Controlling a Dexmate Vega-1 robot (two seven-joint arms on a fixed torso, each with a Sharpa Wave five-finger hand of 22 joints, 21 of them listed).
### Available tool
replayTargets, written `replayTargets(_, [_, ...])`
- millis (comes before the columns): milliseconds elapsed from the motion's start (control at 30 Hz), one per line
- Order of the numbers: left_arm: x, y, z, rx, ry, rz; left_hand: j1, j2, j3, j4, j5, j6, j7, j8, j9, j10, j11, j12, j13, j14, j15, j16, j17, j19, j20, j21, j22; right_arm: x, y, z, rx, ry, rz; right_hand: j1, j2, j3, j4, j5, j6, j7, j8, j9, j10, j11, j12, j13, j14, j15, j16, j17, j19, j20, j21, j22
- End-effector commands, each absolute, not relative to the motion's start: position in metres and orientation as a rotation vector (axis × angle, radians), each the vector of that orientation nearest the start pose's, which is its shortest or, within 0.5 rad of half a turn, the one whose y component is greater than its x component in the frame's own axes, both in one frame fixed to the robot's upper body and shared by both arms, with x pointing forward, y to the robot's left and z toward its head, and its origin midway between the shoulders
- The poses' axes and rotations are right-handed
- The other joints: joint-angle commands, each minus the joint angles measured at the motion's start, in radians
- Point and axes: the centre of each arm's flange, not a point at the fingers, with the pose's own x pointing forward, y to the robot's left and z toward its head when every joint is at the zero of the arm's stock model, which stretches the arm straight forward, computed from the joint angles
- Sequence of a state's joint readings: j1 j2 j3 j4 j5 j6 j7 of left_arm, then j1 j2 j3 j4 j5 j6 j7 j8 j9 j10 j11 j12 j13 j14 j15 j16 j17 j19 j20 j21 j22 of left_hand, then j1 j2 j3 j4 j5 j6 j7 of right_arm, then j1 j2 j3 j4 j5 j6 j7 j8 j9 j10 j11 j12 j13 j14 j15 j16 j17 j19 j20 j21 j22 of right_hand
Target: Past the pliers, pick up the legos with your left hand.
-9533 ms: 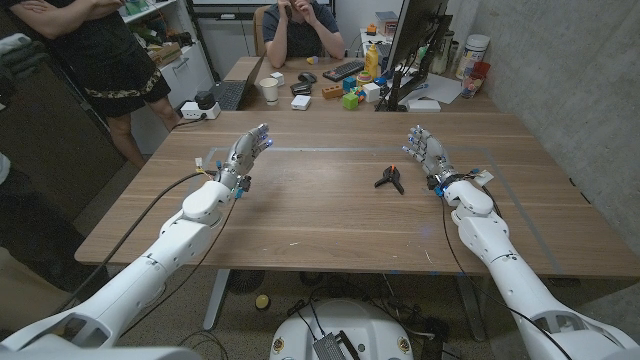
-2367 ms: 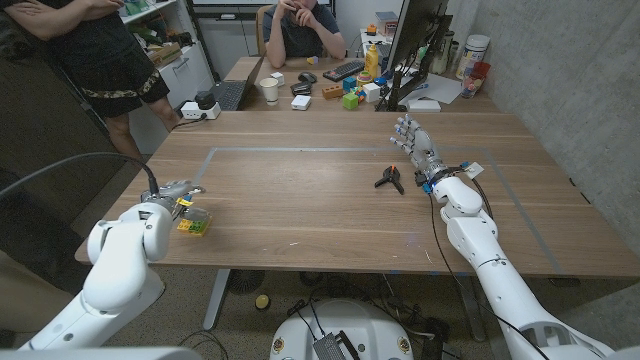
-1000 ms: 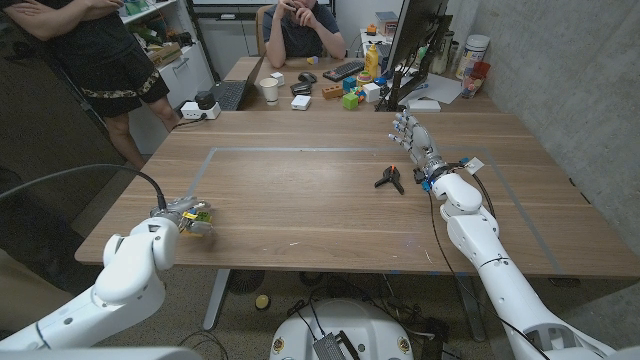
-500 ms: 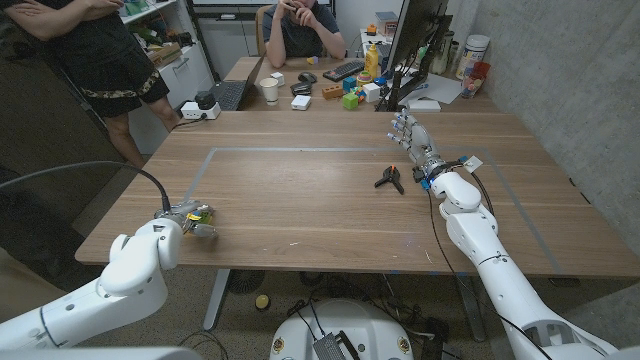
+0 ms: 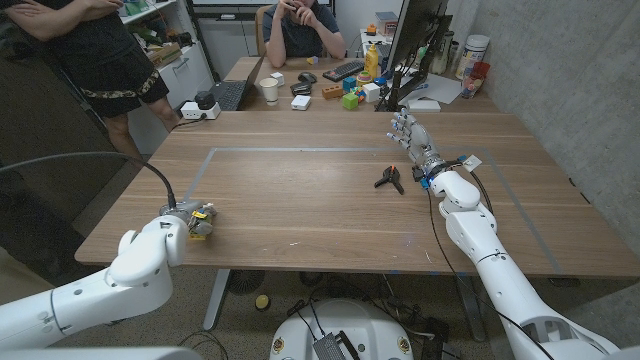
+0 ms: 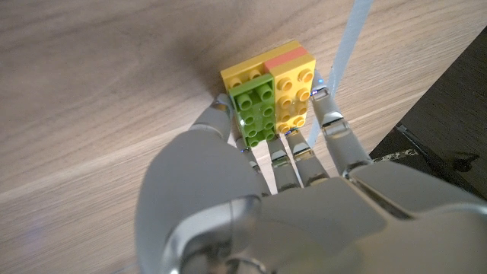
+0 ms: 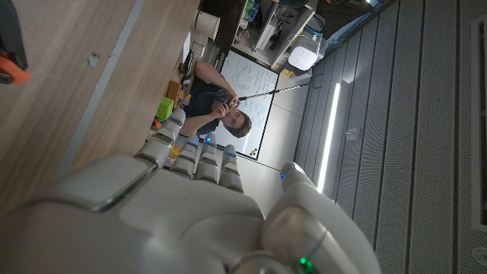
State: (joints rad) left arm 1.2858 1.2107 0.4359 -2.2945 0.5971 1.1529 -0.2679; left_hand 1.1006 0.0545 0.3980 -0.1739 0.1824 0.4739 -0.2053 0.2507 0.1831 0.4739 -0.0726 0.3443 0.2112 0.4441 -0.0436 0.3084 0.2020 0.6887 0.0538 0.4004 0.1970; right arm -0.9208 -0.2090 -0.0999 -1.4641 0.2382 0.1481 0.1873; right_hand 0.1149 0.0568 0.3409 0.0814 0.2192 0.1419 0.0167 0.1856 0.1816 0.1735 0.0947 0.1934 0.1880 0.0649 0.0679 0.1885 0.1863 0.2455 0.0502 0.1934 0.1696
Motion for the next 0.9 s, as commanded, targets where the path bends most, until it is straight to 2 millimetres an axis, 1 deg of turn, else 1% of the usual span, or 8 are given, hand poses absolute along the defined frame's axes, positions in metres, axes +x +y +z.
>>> replayTargets(33, [0.484,0.361,-0.093,1.577,0.255,0.302,0.087,0.058,0.012,0.001,-0.004,0.201,0.118,0.032,0.015,0.153,-0.027,0.06,0.031,0.155,-0.109,0.056,0.01,0.135,-0.089,0.054,0.01,0.633,-0.235,0.003,-0.058,-0.676,0.264,-0.009,0.002,-0.002,0.0,0.005,0.009,0.001,0.009,0.003,0.007,0.0,0.009,0.003,0.002,0.011,0.007,0.002,0.004,0.004,0.004,0.004])
replayTargets(67, [0.484,0.361,-0.093,1.578,0.252,0.312,0.098,0.062,0.017,0.001,-0.004,0.224,0.116,0.037,0.016,0.176,-0.037,0.068,0.037,0.182,-0.113,0.058,0.007,0.151,-0.098,0.067,0.012,0.634,-0.235,0.003,-0.059,-0.675,0.265,-0.009,0.002,-0.003,0.0,0.006,0.008,0.0,0.008,0.003,0.007,0.0,0.009,0.003,0.002,0.011,0.007,0.002,0.004,0.003,0.004,0.004])
replayTargets(133, [0.484,0.361,-0.091,1.58,0.245,0.319,0.107,0.066,0.021,0.005,-0.006,0.275,0.133,0.051,0.017,0.214,-0.045,0.081,0.046,0.235,-0.131,0.066,0.003,0.185,-0.12,0.093,0.015,0.634,-0.235,0.003,-0.059,-0.676,0.265,-0.01,0.002,-0.003,0.001,0.006,0.01,0.0,0.009,0.003,0.007,0.001,0.009,0.003,0.002,0.01,0.007,0.002,0.004,0.004,0.004,0.004])
replayTargets(300, [0.483,0.36,-0.09,1.566,0.235,0.336,0.119,0.069,0.032,0.008,-0.007,0.331,0.155,0.063,0.017,0.276,-0.062,0.099,0.058,0.297,-0.146,0.064,-0.006,0.238,-0.136,0.136,0.018,0.636,-0.236,0.003,-0.062,-0.679,0.269,-0.012,0.0,-0.005,0.001,0.006,0.011,0.0,0.009,0.003,0.007,0.0,0.008,0.003,0.003,0.009,0.007,0.002,0.005,0.004,0.004,0.004])
replayTargets(367, [0.483,0.36,-0.089,1.565,0.234,0.341,0.12,0.066,0.034,0.008,-0.008,0.337,0.156,0.062,0.017,0.284,-0.064,0.1,0.06,0.319,-0.147,0.064,-0.009,0.254,-0.142,0.148,0.019,0.637,-0.236,0.004,-0.062,-0.678,0.27,-0.013,0.0,-0.006,0.002,0.006,0.012,0.0,0.009,0.003,0.007,0.0,0.008,0.003,0.003,0.01,0.007,0.002,0.005,0.004,0.004,0.004])
replayTargets(533, [0.48,0.36,-0.085,1.543,0.203,0.355,0.119,0.063,0.035,0.009,-0.009,0.344,0.156,0.062,0.017,0.285,-0.06,0.098,0.063,0.325,-0.147,0.059,-0.012,0.267,-0.145,0.158,0.019,0.638,-0.236,0.004,-0.062,-0.676,0.274,-0.014,-0.002,-0.008,0.002,0.007,0.012,0.001,0.009,0.003,0.007,0.001,0.008,0.003,0.004,0.009,0.007,0.002,0.005,0.004,0.004,0.004])
replayTargets(733, [0.474,0.362,-0.078,1.481,0.131,0.375,0.113,0.062,0.036,0.014,-0.009,0.354,0.159,0.062,0.018,0.299,-0.064,0.1,0.067,0.343,-0.145,0.052,-0.016,0.291,-0.151,0.178,0.019,0.64,-0.237,0.004,-0.062,-0.675,0.273,-0.017,-0.005,-0.01,0.003,0.008,0.013,0.001,0.009,0.003,0.007,0.001,0.008,0.003,0.004,0.01,0.007,0.002,0.005,0.004,0.003,0.004])
replayTargets(900, [0.469,0.361,-0.071,1.468,0.099,0.404,0.101,0.064,0.035,0.022,-0.01,0.36,0.163,0.062,0.019,0.301,-0.064,0.098,0.07,0.352,-0.144,0.047,-0.017,0.295,-0.152,0.186,0.019,0.641,-0.238,0.003,-0.059,-0.674,0.272,-0.018,-0.007,-0.012,0.003,0.008,0.014,0.002,0.009,0.003,0.007,0.001,0.007,0.003,0.003,0.01,0.007,0.002,0.004,0.004,0.003,0.004])
